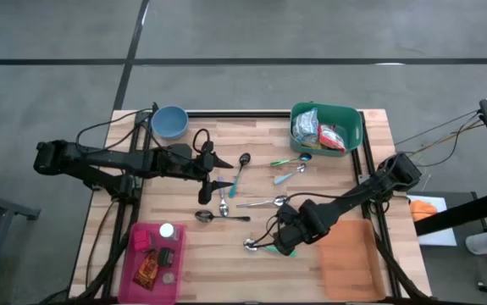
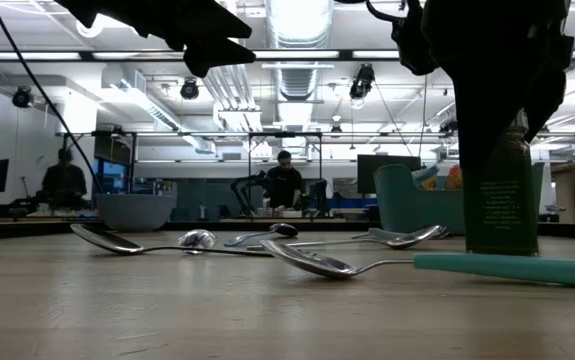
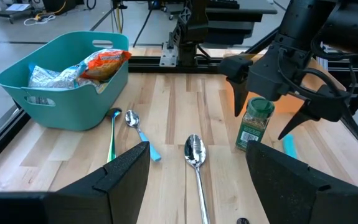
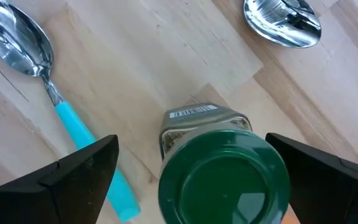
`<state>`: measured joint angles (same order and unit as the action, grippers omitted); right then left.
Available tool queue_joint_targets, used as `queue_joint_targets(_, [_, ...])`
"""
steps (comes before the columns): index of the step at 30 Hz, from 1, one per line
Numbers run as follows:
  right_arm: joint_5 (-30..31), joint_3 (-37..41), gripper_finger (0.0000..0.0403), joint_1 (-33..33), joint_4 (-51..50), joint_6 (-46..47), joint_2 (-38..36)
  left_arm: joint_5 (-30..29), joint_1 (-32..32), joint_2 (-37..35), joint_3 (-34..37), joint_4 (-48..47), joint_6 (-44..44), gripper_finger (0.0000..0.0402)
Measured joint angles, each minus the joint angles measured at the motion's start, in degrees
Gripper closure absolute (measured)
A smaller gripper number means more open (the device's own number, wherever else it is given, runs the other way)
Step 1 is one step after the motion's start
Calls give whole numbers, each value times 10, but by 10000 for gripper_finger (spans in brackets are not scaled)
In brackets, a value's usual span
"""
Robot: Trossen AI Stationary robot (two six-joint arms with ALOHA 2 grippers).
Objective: Pick & Place Food Item
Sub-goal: Put the green seasoning bottle into the pink bin
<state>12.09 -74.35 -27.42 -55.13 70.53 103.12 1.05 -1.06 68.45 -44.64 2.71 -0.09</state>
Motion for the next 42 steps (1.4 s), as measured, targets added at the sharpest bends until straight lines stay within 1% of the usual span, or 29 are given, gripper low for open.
queue_joint_targets(6, [-2, 0, 3, 0, -22, 9, 0, 0, 0, 0, 0, 0, 0, 133])
queue_joint_targets(25, [-6, 0, 5, 0, -26, 13, 0, 0, 0, 0, 0, 0, 0, 133])
queue_joint_targets(28, [-6, 1, 30, 0, -32, 14, 0, 0, 0, 0, 0, 0, 0, 133])
queue_joint_targets(33, [-2, 1, 103, 0, -46, 17, 0, 0, 0, 0, 0, 0, 0, 133])
queue_joint_targets(37, [-1, 1, 153, 0, -45, 13, 0, 0, 0, 0, 0, 0, 0, 133])
queue_joint_targets(42, [0, 1, 200, 0, -44, 10, 0, 0, 0, 0, 0, 0, 0, 133])
